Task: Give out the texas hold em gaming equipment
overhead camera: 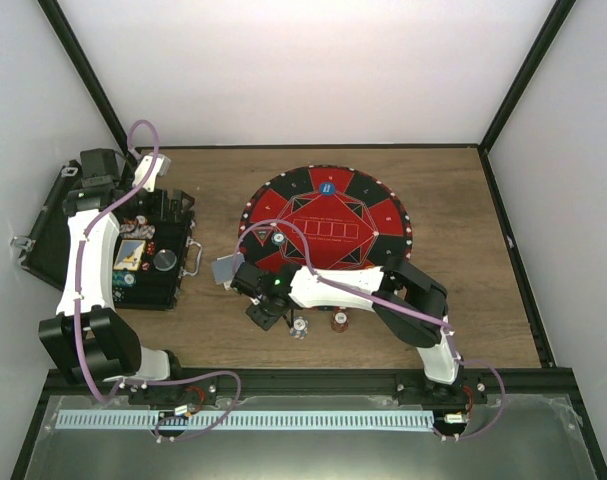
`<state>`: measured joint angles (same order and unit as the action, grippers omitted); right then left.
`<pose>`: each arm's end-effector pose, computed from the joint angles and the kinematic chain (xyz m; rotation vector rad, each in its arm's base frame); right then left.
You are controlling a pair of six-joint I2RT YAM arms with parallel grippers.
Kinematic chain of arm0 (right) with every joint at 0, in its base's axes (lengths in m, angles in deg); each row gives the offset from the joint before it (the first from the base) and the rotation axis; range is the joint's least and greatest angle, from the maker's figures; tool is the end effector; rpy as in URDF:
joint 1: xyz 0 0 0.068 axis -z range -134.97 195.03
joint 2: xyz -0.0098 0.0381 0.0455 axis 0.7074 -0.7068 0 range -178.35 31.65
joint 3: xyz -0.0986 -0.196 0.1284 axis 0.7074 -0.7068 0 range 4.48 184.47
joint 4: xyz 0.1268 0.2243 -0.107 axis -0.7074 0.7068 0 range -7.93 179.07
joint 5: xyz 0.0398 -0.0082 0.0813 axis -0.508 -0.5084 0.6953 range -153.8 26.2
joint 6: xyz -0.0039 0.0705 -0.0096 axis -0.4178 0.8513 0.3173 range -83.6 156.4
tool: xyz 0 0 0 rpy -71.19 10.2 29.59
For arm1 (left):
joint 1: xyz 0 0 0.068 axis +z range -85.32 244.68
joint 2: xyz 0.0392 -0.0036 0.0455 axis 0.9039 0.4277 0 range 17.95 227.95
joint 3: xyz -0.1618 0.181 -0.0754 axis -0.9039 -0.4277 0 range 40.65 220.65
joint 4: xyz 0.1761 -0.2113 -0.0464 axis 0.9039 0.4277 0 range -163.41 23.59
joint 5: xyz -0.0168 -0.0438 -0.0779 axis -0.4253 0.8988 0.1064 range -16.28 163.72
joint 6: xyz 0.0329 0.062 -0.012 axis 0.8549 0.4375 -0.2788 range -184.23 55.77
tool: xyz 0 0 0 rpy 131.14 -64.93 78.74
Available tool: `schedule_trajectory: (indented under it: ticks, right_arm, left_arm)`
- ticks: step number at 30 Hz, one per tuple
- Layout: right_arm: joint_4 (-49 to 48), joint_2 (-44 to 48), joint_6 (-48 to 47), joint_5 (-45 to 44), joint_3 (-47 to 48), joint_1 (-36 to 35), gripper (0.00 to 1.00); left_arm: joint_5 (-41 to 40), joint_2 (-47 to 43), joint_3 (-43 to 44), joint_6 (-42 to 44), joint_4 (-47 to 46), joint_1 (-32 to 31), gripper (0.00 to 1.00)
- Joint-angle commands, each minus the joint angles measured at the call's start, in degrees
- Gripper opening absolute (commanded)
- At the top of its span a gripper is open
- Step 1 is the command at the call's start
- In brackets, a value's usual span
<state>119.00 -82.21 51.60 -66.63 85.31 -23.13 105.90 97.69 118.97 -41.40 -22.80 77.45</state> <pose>0.1583 0.3870 0.1194 -1.2525 2.5427 0.2809 0.3166 0.0397 0.3103 0.4332 2.2933 -0.3934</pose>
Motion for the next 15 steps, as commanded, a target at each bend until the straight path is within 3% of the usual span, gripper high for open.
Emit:
schedule_trajectory:
  ticks: [1, 9, 15]
  right_arm:
    - [0.6, -0.9, 0.7, -0.8, 2.6, -0.7, 0.44]
    - [0.8, -1.5, 0.6, -2.2, 3.3, -0.7, 0.35]
    - [1.0, -1.7, 0.8, -2.7, 3.9, -0.7, 0.21]
  left_arm:
    - [0.2, -0.6, 1.4, 0.9, 0.5, 0.3, 1.0]
    - [-0.1, -0.8, 1.2, 1.0, 0.5, 0.3, 1.0]
    - [-0.2, -1.0, 1.2, 1.2, 0.6, 0.3, 1.0]
